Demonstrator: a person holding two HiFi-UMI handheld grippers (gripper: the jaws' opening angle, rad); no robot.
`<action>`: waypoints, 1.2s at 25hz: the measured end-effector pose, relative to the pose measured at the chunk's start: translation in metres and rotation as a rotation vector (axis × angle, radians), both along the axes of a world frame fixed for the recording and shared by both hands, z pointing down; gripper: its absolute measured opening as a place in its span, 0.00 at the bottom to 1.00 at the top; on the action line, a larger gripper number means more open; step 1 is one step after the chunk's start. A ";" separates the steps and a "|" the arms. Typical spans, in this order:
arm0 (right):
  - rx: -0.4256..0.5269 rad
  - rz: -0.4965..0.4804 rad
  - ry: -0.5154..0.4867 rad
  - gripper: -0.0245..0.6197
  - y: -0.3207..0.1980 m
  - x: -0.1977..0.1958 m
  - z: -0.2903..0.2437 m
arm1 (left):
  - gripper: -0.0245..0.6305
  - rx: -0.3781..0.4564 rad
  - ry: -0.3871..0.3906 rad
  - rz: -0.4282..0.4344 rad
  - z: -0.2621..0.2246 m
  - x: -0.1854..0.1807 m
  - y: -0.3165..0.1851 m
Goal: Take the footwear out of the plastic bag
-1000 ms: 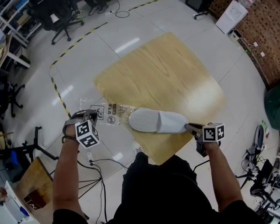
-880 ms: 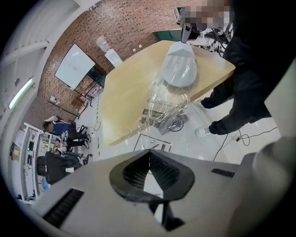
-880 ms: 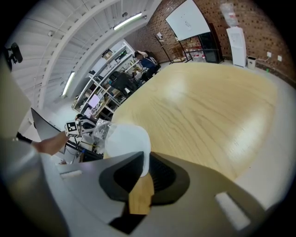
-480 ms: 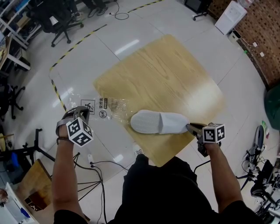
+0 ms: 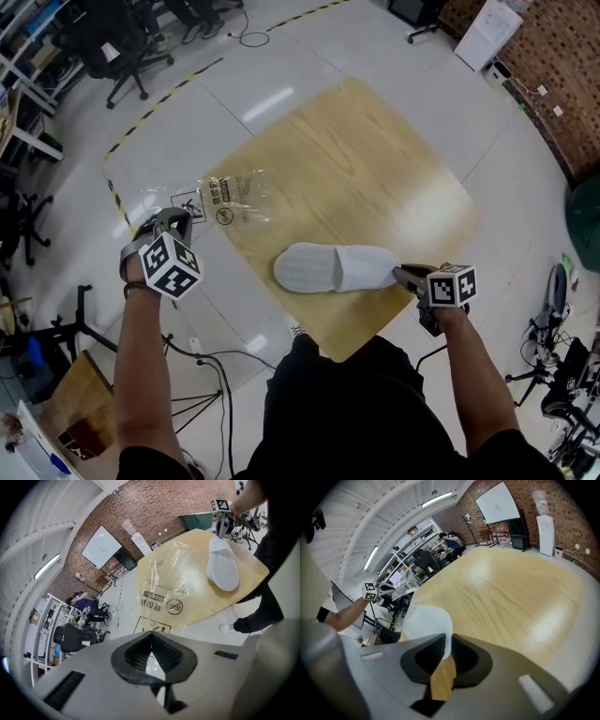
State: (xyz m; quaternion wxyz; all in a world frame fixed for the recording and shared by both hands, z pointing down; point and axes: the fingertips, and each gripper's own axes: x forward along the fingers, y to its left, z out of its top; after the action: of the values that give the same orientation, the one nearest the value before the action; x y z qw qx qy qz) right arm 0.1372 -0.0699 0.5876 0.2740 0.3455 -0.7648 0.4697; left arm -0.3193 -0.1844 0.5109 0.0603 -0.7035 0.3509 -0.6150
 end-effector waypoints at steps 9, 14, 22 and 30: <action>0.001 0.008 -0.026 0.11 -0.009 -0.001 -0.002 | 0.05 -0.064 0.138 0.083 0.012 0.119 -0.033; -0.002 0.009 -0.033 0.11 -0.017 -0.004 -0.004 | 0.05 -0.155 0.252 0.107 0.030 0.196 -0.040; -0.006 0.013 -0.038 0.11 -0.025 -0.003 -0.004 | 0.05 -0.230 0.260 0.154 0.060 0.260 -0.050; 0.021 0.087 -0.007 0.17 -0.023 0.005 -0.012 | 0.17 -0.256 0.353 0.108 0.071 0.266 -0.046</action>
State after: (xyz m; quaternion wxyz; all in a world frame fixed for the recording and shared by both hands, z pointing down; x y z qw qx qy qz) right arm 0.1424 -0.0928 0.5754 0.2471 0.3798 -0.7547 0.4745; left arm -0.0536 -0.2304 0.5816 -0.0592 -0.8200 0.2367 -0.5177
